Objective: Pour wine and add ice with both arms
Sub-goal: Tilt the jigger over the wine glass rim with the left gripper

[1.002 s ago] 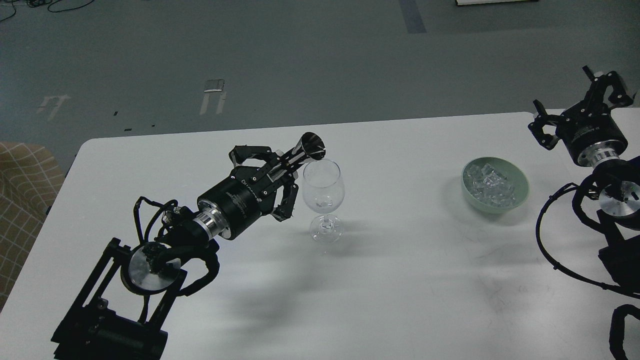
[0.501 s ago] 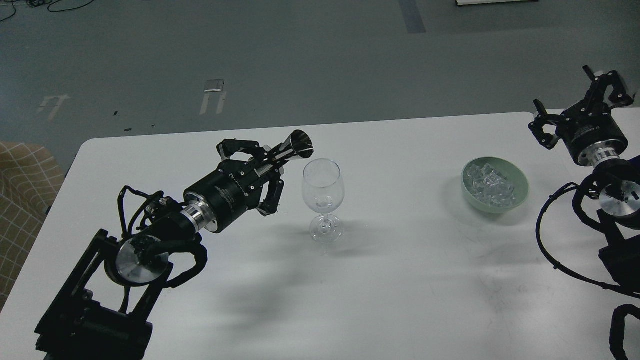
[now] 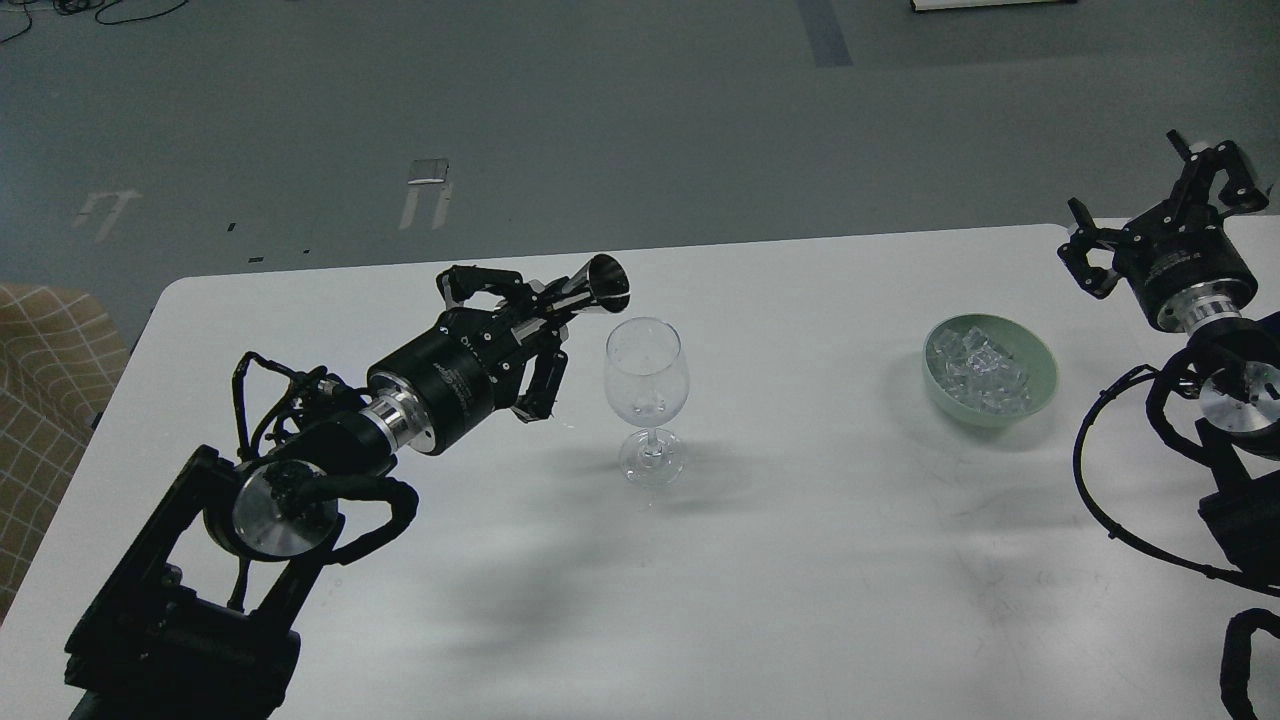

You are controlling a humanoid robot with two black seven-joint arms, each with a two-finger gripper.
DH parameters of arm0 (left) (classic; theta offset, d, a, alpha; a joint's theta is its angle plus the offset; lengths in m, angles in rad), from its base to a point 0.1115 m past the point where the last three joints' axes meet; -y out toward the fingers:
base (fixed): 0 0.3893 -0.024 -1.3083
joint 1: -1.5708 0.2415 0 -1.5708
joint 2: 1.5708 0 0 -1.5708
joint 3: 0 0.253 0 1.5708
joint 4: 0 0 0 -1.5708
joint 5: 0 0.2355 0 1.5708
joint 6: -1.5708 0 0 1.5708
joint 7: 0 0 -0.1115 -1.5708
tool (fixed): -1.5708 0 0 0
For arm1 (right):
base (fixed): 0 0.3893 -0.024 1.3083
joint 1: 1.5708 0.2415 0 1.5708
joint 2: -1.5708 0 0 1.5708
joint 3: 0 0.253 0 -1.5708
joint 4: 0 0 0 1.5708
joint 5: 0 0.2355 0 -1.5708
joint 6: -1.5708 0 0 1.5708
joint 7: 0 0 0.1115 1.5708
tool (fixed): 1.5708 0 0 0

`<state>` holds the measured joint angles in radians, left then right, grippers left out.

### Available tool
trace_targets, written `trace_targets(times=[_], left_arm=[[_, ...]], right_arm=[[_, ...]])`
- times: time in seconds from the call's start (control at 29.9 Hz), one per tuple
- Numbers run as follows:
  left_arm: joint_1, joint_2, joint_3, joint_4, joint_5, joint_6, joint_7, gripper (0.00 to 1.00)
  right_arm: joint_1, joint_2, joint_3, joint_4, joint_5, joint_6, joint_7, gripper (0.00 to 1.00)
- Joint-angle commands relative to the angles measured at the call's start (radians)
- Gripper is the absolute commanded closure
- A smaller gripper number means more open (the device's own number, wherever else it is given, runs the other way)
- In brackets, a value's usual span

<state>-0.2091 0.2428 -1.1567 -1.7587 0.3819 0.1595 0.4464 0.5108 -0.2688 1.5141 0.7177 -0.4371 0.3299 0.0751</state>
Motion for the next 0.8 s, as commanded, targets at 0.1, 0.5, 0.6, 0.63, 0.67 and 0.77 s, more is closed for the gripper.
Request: trace_targets(times=[0.1, 0.5, 0.6, 0.63, 0.67, 0.77], left_arm=[[-0.01, 0.016, 0.009, 0.001, 0.042, -0.023, 0.002, 0.89], [-0.03, 0.072, 0.015, 0.001, 0.08, -0.048, 0.003, 0.89], [-0.052, 0.101, 0.04, 0.001, 0.094, -0.051, 0.005, 0.89], [-0.055, 0.105, 0.046, 0.001, 0.094, -0.051, 0.005, 0.89], [-0.059, 0.113, 0.051, 0.001, 0.094, -0.051, 0.005, 0.89], [-0.068, 0.116, 0.054, -0.001, 0.094, -0.069, 0.005, 0.89]], right_arm=[[0.0, 0.0, 0.0, -0.001, 0.0, 0.0, 0.0, 0.0], [-0.001, -0.001, 0.0, 0.002, 0.0, 0.0, 0.0, 0.0], [-0.001, -0.004, 0.001, 0.006, 0.0, 0.0, 0.0, 0.0], [-0.001, -0.009, 0.001, 0.006, 0.0, 0.0, 0.0, 0.0], [-0.001, -0.01, 0.001, 0.006, 0.0, 0.0, 0.0, 0.0], [-0.001, -0.01, 0.006, 0.005, 0.0, 0.001, 0.0, 0.0]])
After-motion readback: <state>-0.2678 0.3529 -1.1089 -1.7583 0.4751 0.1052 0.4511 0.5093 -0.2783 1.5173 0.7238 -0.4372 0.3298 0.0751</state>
